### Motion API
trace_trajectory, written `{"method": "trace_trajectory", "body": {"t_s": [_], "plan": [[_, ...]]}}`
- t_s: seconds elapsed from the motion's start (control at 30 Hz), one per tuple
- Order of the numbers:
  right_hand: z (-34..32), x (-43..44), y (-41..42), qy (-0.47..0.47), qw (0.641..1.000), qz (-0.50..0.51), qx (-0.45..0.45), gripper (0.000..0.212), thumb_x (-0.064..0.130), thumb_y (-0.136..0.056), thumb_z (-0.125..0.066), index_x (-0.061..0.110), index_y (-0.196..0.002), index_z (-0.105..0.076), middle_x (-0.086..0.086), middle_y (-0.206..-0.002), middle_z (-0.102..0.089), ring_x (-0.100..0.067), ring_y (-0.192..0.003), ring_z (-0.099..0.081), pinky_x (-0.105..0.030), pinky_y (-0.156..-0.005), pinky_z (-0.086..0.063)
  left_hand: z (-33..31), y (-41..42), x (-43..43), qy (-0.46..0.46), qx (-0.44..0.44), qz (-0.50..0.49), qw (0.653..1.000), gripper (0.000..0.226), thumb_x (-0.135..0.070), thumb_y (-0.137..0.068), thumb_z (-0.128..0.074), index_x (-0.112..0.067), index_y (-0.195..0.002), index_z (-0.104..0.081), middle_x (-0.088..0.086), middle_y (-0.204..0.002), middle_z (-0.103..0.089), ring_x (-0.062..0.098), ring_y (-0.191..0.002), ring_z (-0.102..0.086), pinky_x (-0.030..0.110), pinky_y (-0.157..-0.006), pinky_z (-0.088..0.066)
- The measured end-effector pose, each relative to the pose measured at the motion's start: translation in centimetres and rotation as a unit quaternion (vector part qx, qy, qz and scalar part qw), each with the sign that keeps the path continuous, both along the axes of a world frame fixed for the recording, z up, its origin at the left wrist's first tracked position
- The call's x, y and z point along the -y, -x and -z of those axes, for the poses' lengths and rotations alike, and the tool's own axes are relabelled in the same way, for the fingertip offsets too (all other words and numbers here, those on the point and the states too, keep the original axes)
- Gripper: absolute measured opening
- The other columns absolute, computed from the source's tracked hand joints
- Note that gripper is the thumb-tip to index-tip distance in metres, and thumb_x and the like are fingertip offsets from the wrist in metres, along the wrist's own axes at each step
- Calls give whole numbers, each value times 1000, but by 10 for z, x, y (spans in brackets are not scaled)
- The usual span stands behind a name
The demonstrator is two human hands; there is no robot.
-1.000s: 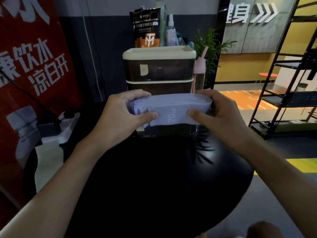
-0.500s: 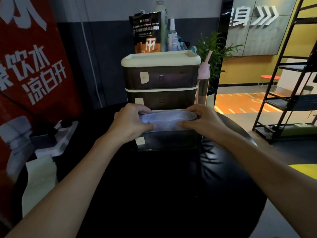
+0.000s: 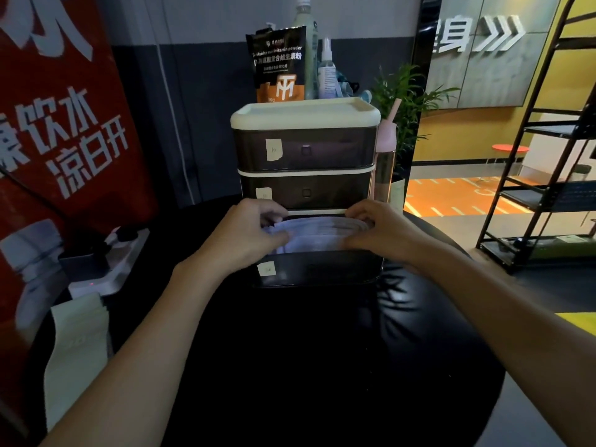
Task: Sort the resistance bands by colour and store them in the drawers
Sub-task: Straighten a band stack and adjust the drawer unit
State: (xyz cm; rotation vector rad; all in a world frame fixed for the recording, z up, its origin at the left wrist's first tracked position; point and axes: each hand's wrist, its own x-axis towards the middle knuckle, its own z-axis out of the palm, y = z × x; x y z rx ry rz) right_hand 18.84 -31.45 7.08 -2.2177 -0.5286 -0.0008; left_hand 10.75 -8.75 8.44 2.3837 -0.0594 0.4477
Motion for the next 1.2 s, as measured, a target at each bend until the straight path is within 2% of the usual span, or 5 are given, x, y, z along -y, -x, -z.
{"method": "trace_trajectory", "body": {"t_s": [0.37,0.6,0.77,1.0,1.2], "plan": [[7,19,3,-96,987,-13,126,48,47,-71,-78,27,-112,-63,8,-105,-63,-2,-91,-60,-10,-69,-44,53,18,-25,282,47,53,957,113,-49,-59,-83,-28,-155,-27,-28,-141,-43,-18,-131,-37,33,-120,-29],[29,31,6,-275,943,-174,-74,123,64,-43,-89,47,-148,-26,19,-152,-34,4,-139,-32,-28,-106,-42,54,17,-36,283,-12,113,952,145,-69,-38,-90,-34,-156,-14,-39,-137,-34,-27,-126,-34,25,-113,-34],[36,36,-1,-271,927,-219,-137,138,57,-35,-94,57,-147,-14,21,-152,-25,8,-137,-32,-32,-107,-43,62,11,-43,322,-49,152,933,156,-56,-35,-98,-34,-159,-5,-26,-150,-34,4,-137,-45,22,-107,-44],[47,31,-13,-281,928,-201,-142,145,59,-34,-94,49,-151,-8,14,-160,-20,-10,-145,-28,-44,-113,-37,68,3,-42,334,-5,136,933,138,-59,-37,-96,-36,-152,-23,-16,-140,-55,3,-129,-54,17,-95,-50],[54,10,-20,-282,938,-167,-117,139,67,-38,-89,44,-152,-14,9,-156,-28,-12,-143,-30,-50,-116,-31,75,-3,-58,319,41,94,942,111,-63,-52,-91,-42,-147,-38,-1,-156,-40,16,-138,-47,46,-117,-36]]}}
